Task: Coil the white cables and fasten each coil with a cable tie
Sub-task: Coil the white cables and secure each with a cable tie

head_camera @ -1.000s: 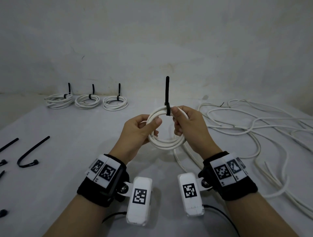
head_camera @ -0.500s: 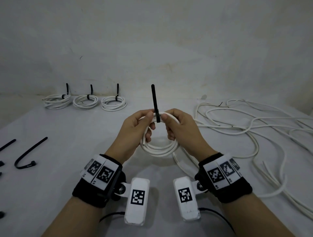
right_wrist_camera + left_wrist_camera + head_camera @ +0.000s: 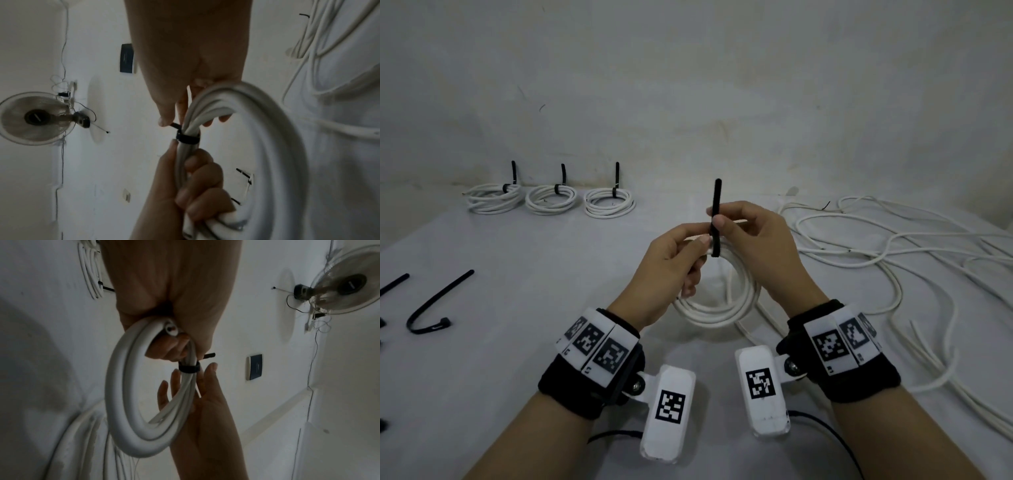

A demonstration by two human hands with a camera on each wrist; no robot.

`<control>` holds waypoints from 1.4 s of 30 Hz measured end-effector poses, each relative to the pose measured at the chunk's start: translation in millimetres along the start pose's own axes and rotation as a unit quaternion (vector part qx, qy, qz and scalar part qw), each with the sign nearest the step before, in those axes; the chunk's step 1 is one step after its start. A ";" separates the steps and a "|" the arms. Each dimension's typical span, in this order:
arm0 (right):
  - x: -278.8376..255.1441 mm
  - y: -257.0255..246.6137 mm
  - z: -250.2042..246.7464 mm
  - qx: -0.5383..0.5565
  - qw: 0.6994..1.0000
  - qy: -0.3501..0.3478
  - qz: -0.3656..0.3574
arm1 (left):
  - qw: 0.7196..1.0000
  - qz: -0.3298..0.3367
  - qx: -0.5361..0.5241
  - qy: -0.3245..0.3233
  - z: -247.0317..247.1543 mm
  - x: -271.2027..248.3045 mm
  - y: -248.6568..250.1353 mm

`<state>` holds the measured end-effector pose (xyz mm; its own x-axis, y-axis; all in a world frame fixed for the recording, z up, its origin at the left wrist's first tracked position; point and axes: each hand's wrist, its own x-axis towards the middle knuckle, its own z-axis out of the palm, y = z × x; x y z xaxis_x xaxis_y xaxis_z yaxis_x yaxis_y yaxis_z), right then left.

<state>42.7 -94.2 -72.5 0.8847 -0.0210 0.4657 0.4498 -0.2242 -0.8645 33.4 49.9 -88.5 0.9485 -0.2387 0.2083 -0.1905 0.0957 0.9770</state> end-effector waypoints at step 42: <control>17.3 86.1 -10.6 -0.298 0.949 -0.099 0.023 | 0.974 -0.153 0.091 0.138 -63.8 141.1 -10.8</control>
<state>95.4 -124.2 -136.9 0.9342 0.1259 0.3338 0.3125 -0.7403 -0.5952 185.4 76.8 -72.5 0.9952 0.0416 -0.0891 0.0934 -0.1184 0.9886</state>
